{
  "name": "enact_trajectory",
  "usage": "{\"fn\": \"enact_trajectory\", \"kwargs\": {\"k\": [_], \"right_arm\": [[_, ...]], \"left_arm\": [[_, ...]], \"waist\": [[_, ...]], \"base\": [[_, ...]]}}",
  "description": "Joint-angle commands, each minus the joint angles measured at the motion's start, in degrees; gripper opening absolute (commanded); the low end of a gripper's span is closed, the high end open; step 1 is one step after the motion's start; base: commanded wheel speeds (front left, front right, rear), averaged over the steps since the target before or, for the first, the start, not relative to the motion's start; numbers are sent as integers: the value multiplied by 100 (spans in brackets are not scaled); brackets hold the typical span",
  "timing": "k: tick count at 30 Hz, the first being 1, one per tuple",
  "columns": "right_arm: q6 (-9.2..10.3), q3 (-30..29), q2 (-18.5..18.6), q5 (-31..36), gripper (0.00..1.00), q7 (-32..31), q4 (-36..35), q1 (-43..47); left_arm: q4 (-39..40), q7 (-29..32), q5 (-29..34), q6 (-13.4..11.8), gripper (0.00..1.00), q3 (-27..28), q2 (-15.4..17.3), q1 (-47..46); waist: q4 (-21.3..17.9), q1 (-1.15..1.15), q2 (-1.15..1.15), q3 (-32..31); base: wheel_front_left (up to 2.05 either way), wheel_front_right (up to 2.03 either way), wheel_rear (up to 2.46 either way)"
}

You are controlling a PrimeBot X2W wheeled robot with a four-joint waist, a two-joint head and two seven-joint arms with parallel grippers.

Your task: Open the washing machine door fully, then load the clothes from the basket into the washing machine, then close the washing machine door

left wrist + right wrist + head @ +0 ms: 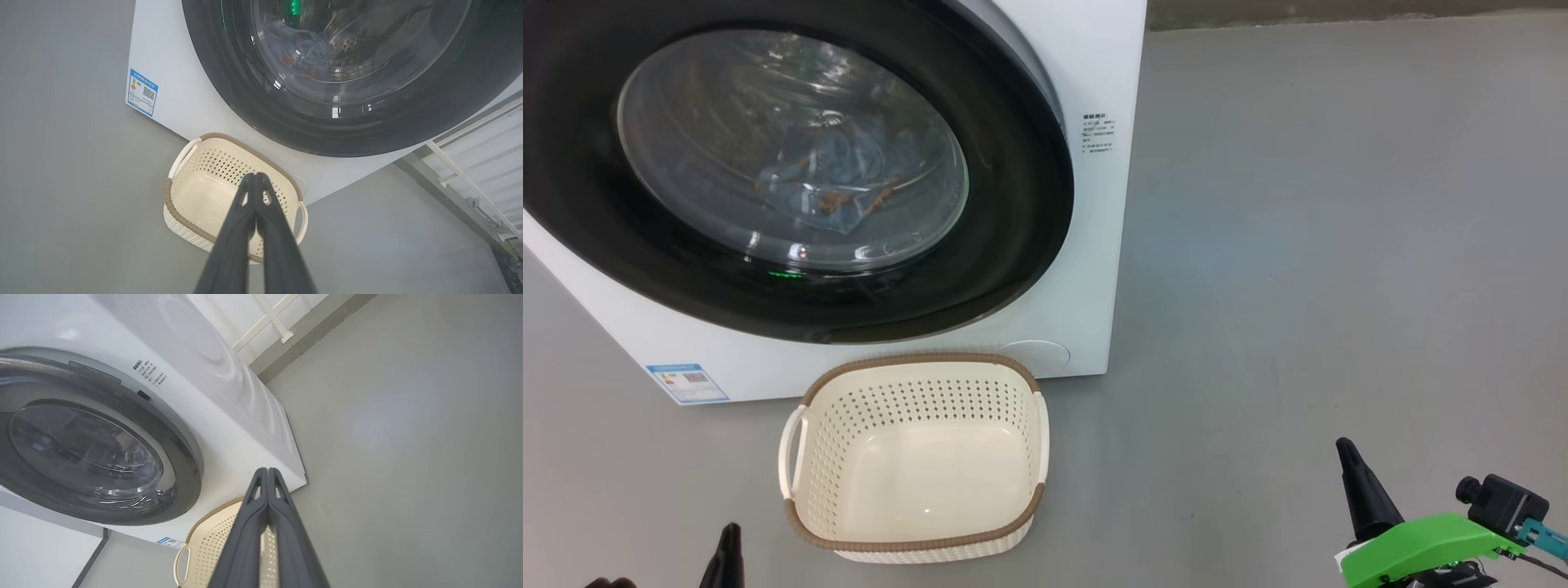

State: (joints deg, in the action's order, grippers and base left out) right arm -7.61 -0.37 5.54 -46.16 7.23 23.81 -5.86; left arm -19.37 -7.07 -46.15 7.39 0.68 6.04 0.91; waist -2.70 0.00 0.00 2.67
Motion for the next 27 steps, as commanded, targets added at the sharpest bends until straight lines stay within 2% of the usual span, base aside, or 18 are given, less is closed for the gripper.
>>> {"fn": "enact_trajectory", "kwargs": {"k": [1, 27], "right_arm": [[4, 10, 16, -132, 0, -35, -172, -99], [7, -198, -77, -1595, 0, -475, -427, -88]], "left_arm": [[163, 26, -153, 1, 0, 126, 65, -238], [265, 464, -1609, 5, 0, 280, -60, -407]], "waist": [[5, 0, 0, -4], [92, 0, 0, -89]], "base": [[0, 0, 0], [0, 0, 0]]}}
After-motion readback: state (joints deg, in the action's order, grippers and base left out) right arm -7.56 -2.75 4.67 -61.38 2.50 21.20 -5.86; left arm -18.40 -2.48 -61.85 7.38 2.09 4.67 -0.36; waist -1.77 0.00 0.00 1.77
